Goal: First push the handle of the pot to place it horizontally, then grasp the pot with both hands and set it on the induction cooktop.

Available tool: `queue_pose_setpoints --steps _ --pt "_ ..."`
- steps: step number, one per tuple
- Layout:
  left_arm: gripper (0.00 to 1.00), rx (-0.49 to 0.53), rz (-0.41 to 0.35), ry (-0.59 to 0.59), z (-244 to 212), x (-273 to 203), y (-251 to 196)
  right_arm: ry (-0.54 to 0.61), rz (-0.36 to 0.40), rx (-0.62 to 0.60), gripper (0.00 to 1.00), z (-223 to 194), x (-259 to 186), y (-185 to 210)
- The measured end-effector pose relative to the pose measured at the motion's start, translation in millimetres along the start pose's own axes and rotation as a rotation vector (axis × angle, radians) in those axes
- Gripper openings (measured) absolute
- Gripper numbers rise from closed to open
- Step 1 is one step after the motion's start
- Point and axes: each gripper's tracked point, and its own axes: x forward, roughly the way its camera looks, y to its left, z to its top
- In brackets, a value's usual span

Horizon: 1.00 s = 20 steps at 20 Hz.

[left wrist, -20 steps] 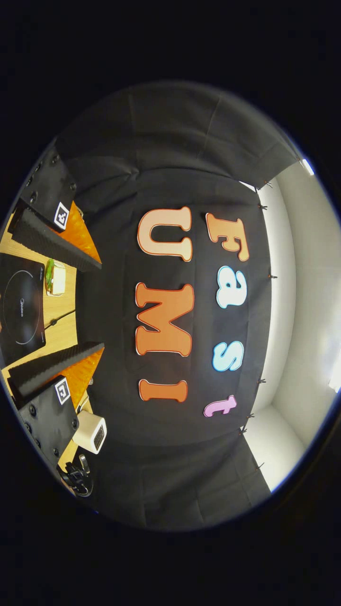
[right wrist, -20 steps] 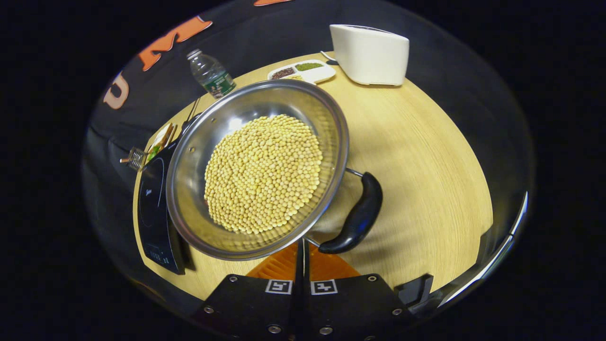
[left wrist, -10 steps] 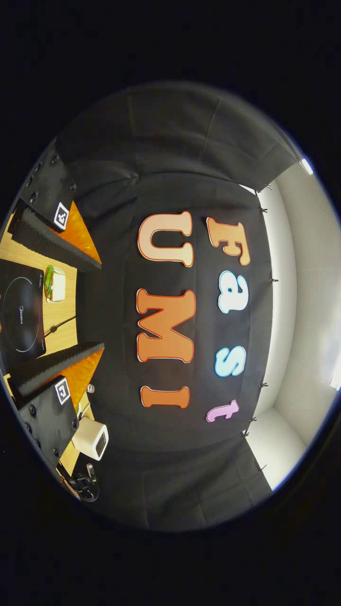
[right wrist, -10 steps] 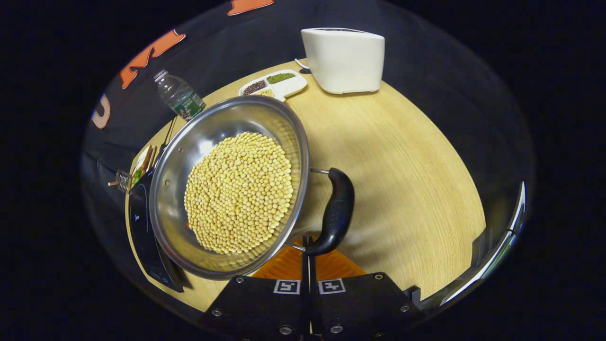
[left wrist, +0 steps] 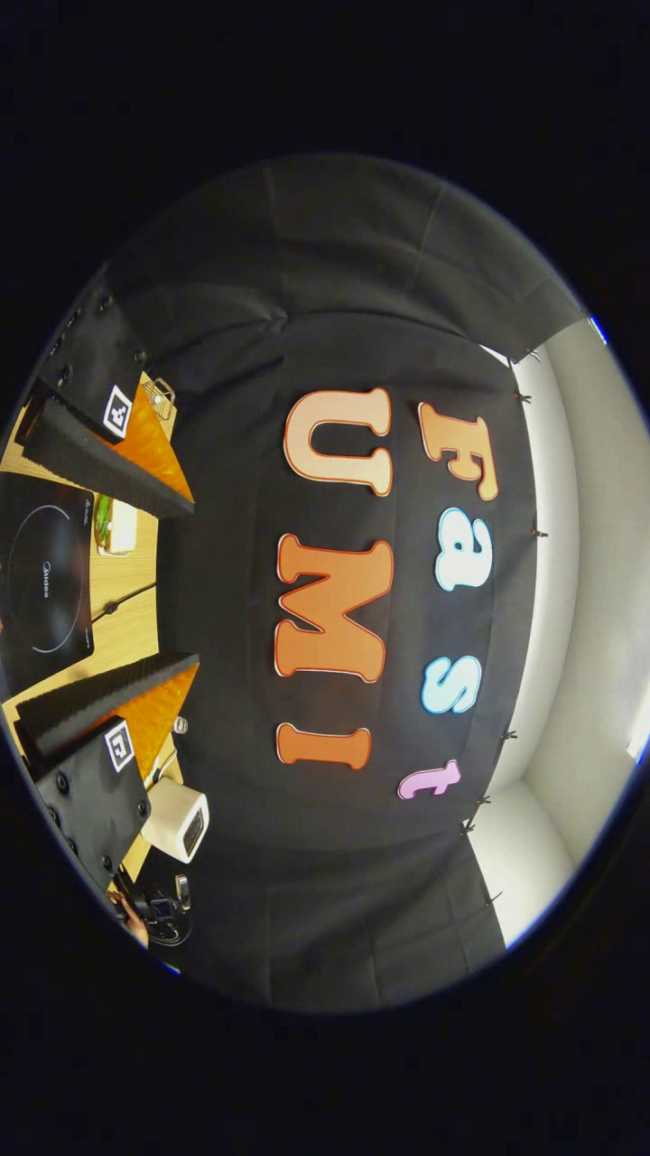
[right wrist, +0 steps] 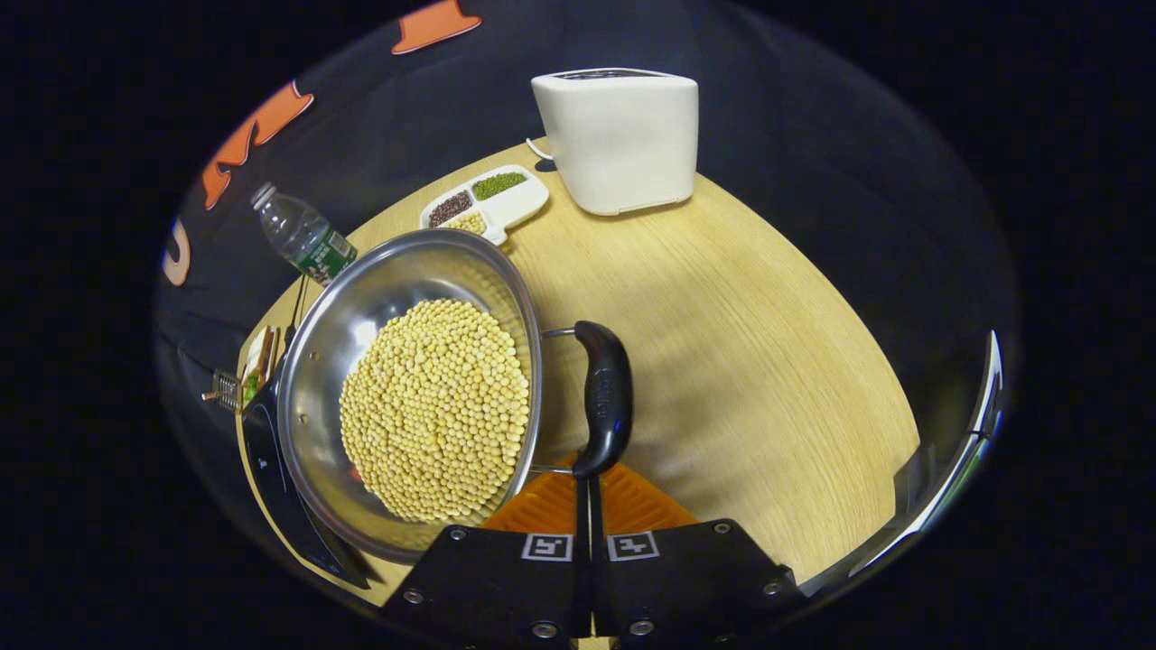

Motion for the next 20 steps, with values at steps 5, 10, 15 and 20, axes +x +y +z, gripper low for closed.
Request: queue_pose_setpoints --steps 5,10,15,20 --pt "0.98 0.012 0.012 -0.007 0 -1 3 -0.038 -0.036 0.002 0.00 25 8 0" --pt "0.97 0.013 0.028 -0.008 -4 -5 10 -0.052 -0.053 0.001 0.00 44 12 1" --pt "0.98 0.005 0.024 0.022 -17 -4 9 -0.069 -0.068 -0.021 0.00 58 16 -2" --pt "0.98 0.010 0.006 0.048 -32 -5 1 -0.092 -0.080 -0.026 0.00 75 16 -5"
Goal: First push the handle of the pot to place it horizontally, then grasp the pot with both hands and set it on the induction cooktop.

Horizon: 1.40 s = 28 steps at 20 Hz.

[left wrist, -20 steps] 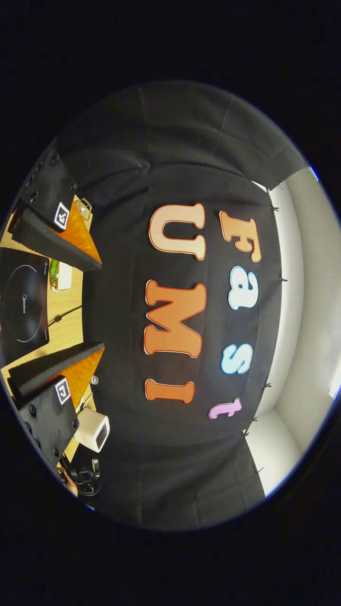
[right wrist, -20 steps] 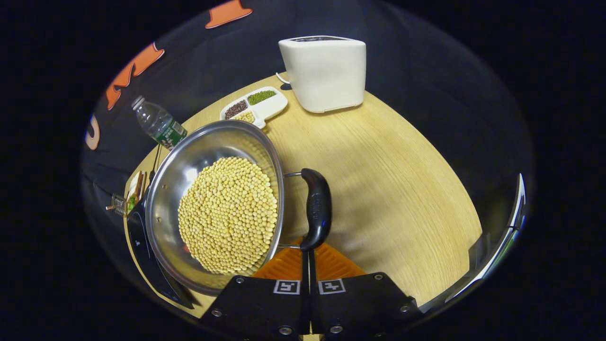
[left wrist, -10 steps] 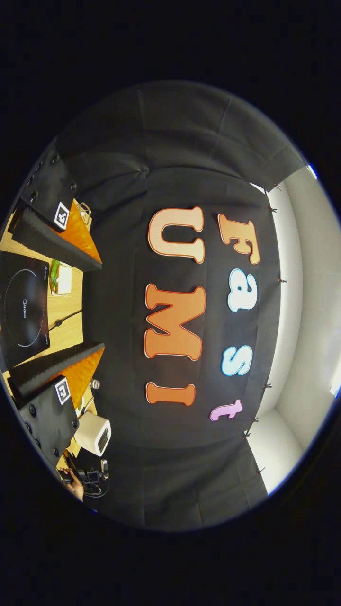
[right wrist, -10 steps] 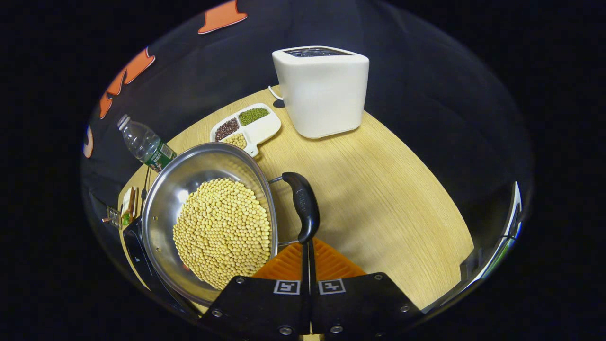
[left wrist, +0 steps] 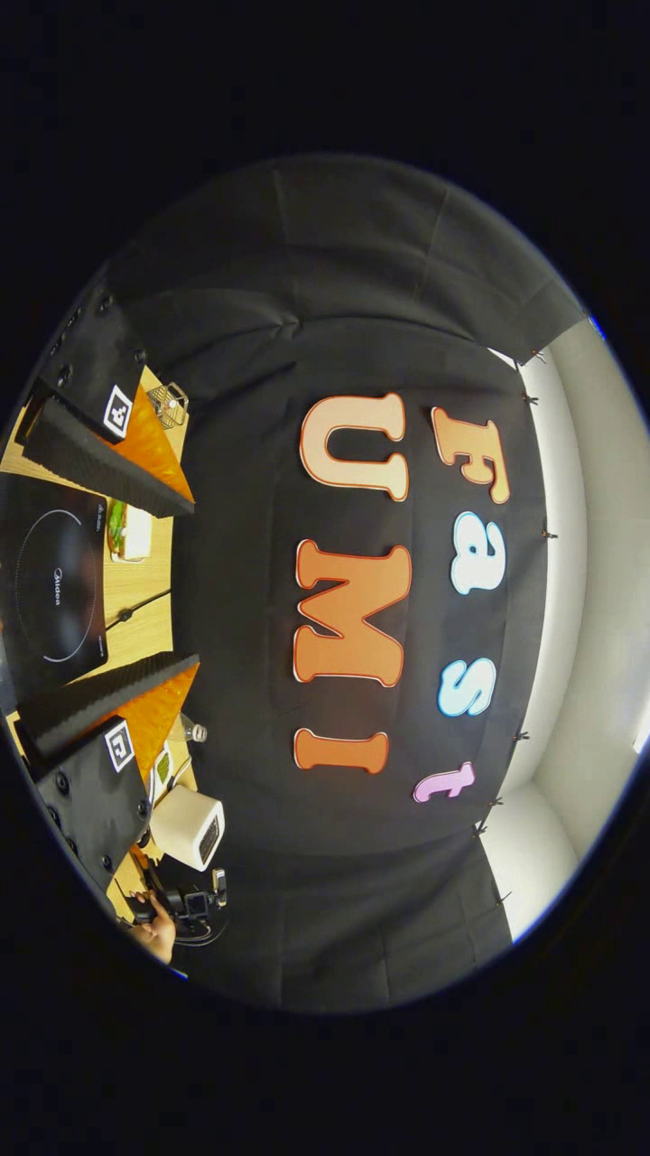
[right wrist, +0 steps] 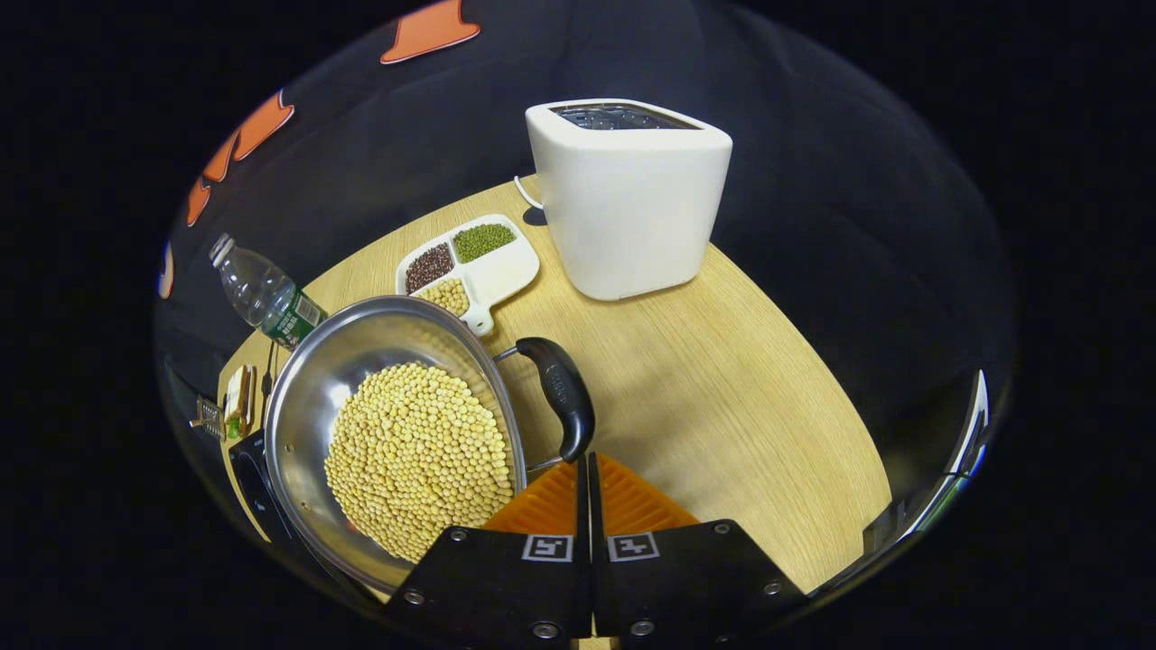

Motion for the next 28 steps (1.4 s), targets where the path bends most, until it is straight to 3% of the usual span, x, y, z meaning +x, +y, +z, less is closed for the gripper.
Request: queue_pose_setpoints --steps 10,17,19,20,21,22,23,24,28 --pt "0.98 -0.043 -0.063 0.109 -47 11 -31 -0.032 -0.016 -0.042 0.00 15 9 5" --pt "0.98 -0.075 -0.147 0.269 -97 36 -76 -0.133 0.028 -0.073 0.02 39 -35 -5" --pt "0.96 -0.091 -0.180 0.328 -118 46 -97 -0.161 0.063 -0.110 0.08 47 -46 1" --pt "0.97 -0.105 -0.197 0.361 -127 53 -106 -0.170 0.079 -0.129 0.21 48 -48 7" --pt "0.98 -0.116 -0.211 0.404 -138 58 -115 -0.176 0.090 -0.158 0.28 47 -51 9" --pt "0.98 -0.128 -0.225 0.441 -150 64 -126 -0.183 0.100 -0.186 0.46 46 -51 14" --pt "0.98 -0.137 -0.234 0.478 -162 70 -134 -0.188 0.113 -0.213 0.46 46 -50 19" --pt "0.98 -0.142 -0.241 0.519 -175 74 -142 -0.189 0.119 -0.237 0.58 45 -50 24" --pt "0.98 -0.118 -0.249 0.639 -219 90 -168 -0.183 0.126 -0.301 0.81 46 -36 40"
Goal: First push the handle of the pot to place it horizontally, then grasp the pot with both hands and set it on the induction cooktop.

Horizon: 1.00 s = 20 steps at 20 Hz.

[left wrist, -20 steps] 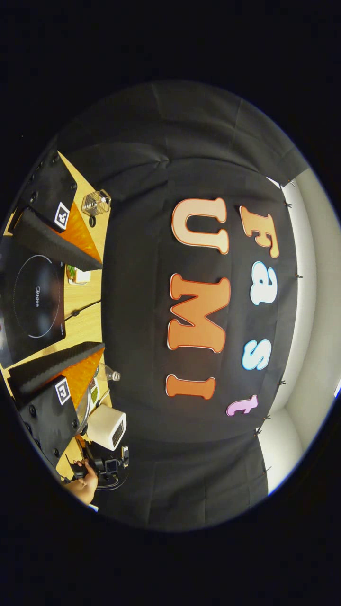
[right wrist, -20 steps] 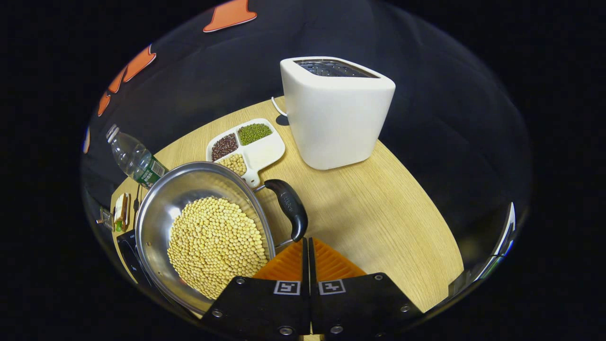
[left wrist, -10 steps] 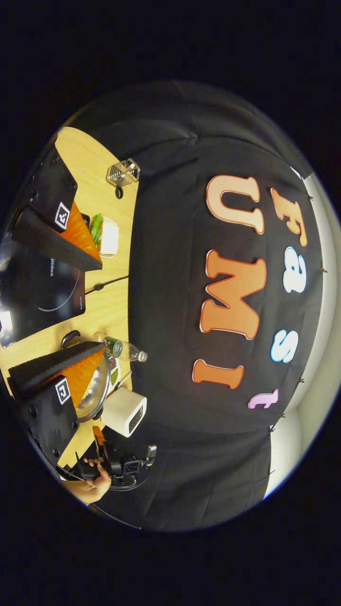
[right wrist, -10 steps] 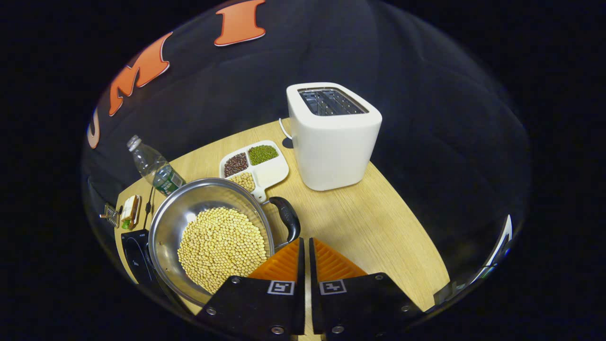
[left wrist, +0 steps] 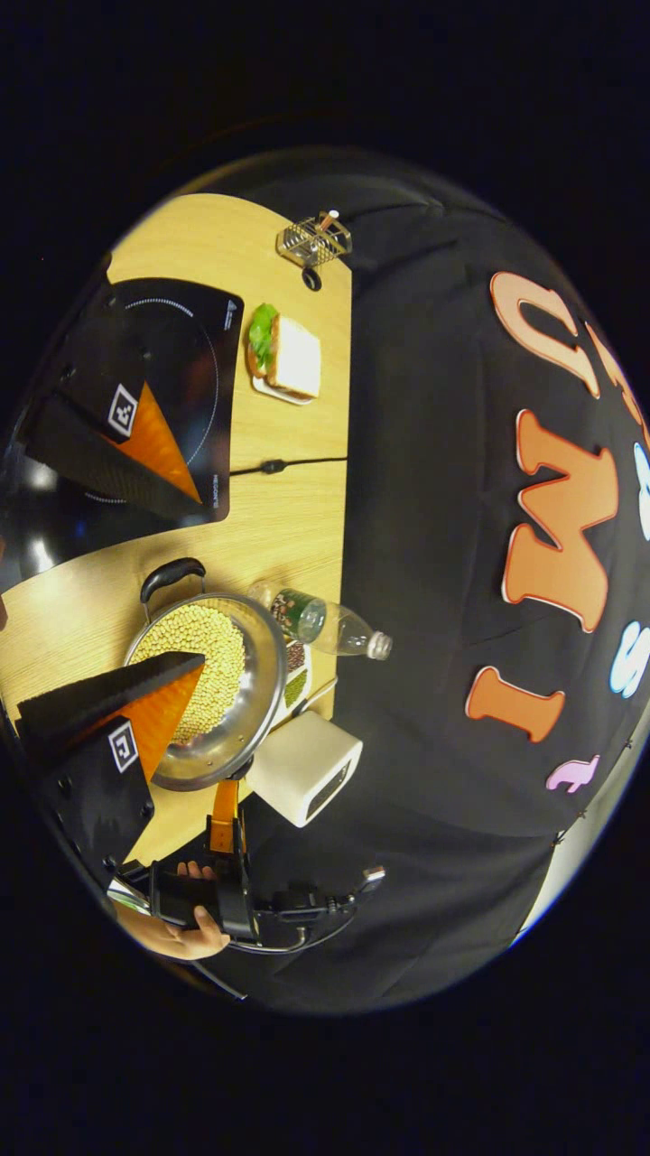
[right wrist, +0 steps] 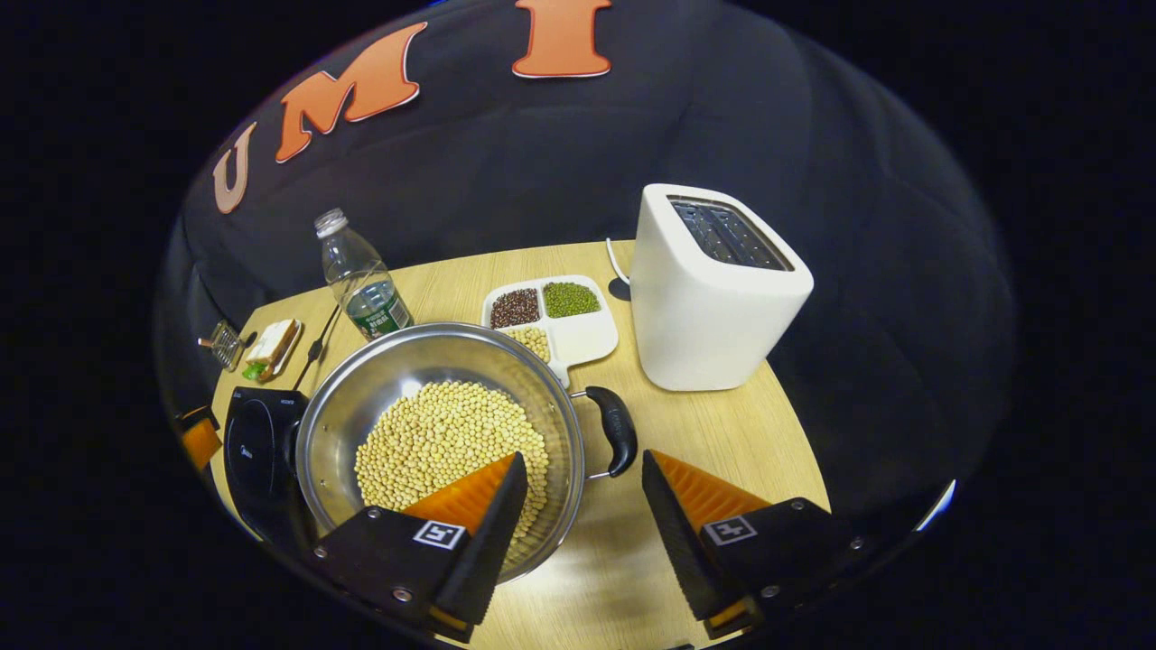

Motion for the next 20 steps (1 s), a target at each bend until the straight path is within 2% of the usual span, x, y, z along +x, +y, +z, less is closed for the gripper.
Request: queue_pose_setpoints --steps 4,7,9,14,17,20 --pt "0.98 -0.010 0.021 0.121 -30 43 -10 0.006 -0.016 -0.031 0.89 1 19 1" --pt "0.99 -0.021 0.068 0.163 -43 63 -7 0.001 -0.045 -0.066 0.89 3 29 -5" --pt "0.99 -0.036 0.072 0.189 -52 73 -11 -0.004 -0.061 -0.087 0.89 3 34 -9" --pt "0.98 -0.031 0.125 0.208 -67 97 -10 0.008 -0.067 -0.105 0.90 -1 48 -13" --pt "0.99 0.017 0.140 0.174 -65 106 -8 0.020 -0.078 -0.129 0.90 -7 55 -15" --pt "0.99 0.057 0.142 0.156 -63 115 -10 0.039 -0.056 -0.126 0.90 -16 62 -3"
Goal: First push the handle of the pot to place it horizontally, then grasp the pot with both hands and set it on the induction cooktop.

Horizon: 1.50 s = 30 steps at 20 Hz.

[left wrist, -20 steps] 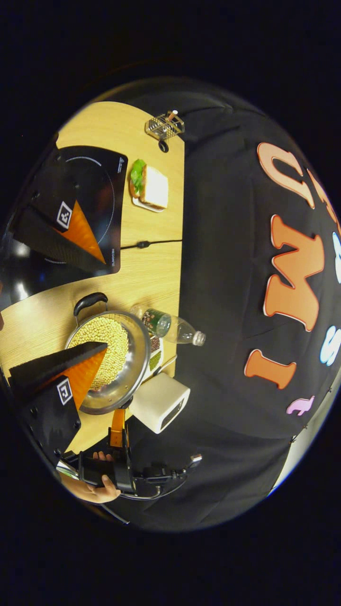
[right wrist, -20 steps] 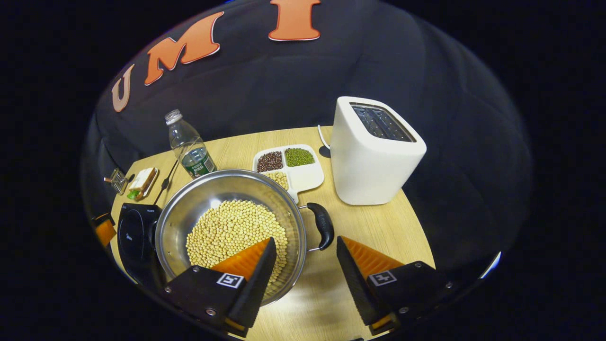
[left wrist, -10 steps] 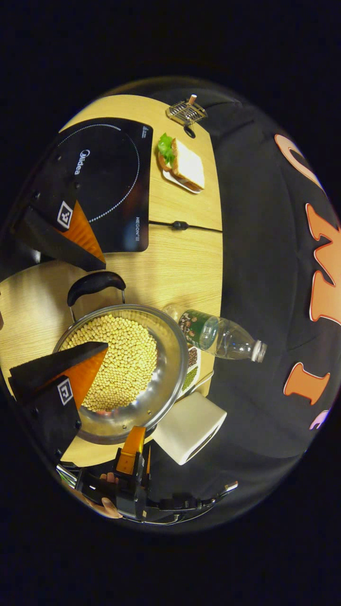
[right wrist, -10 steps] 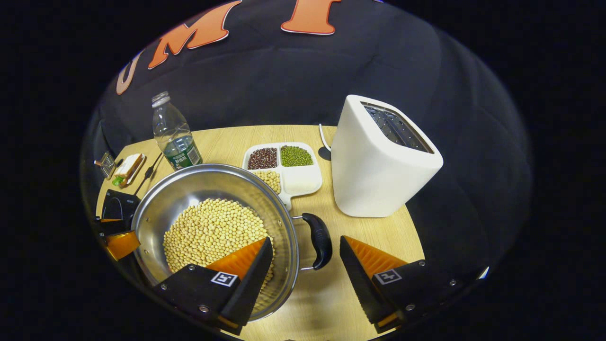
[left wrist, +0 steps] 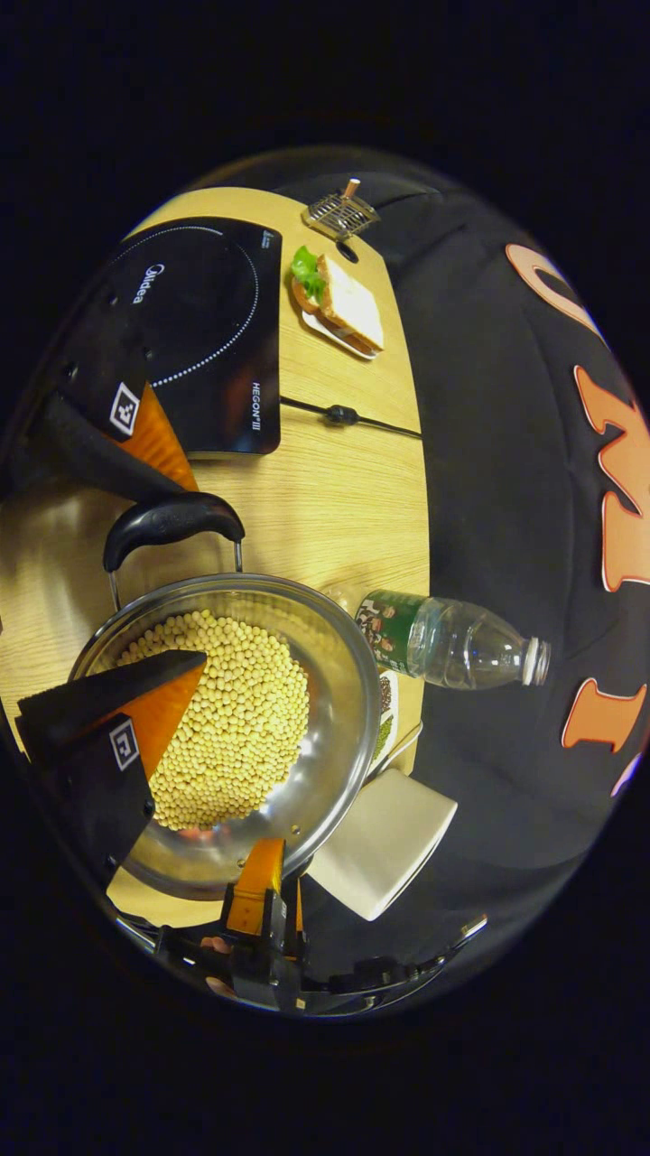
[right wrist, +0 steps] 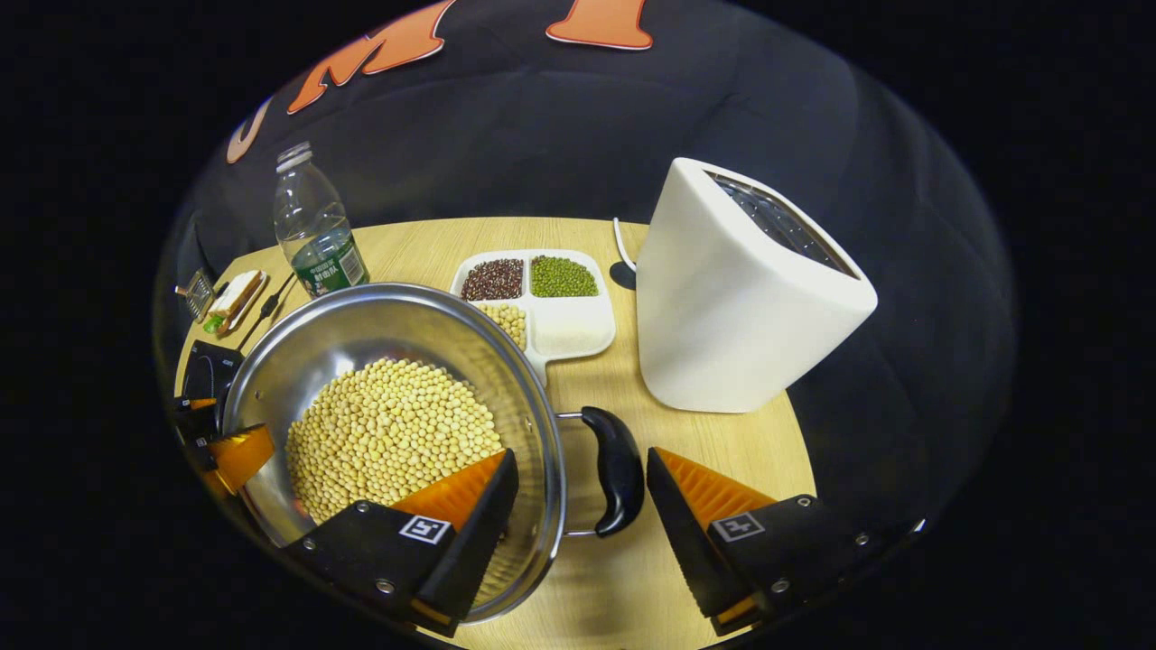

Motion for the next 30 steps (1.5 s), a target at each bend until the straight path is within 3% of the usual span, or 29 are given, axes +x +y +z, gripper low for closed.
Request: queue_pose_setpoints --steps 8,12,17,18,24,30 --pt "0.96 -0.020 0.045 -0.010 -3 24 4 -0.012 -0.031 -0.013 0.82 -3 12 -1" --pt "0.82 -0.019 0.084 -0.051 3 31 14 -0.043 -0.019 0.004 0.75 -3 9 -1" --pt "0.78 -0.020 0.093 -0.089 11 35 14 -0.053 -0.019 0.042 0.69 -7 0 0" --pt "0.77 -0.018 0.092 -0.098 13 37 14 -0.056 -0.023 0.042 0.63 -9 -2 2" --pt "0.72 0.016 0.116 -0.157 19 25 14 -0.062 0.002 0.079 0.62 -17 -13 4" --pt "0.71 0.021 0.106 -0.212 37 -8 21 -0.132 -0.023 0.054 0.61 -14 -34 2"
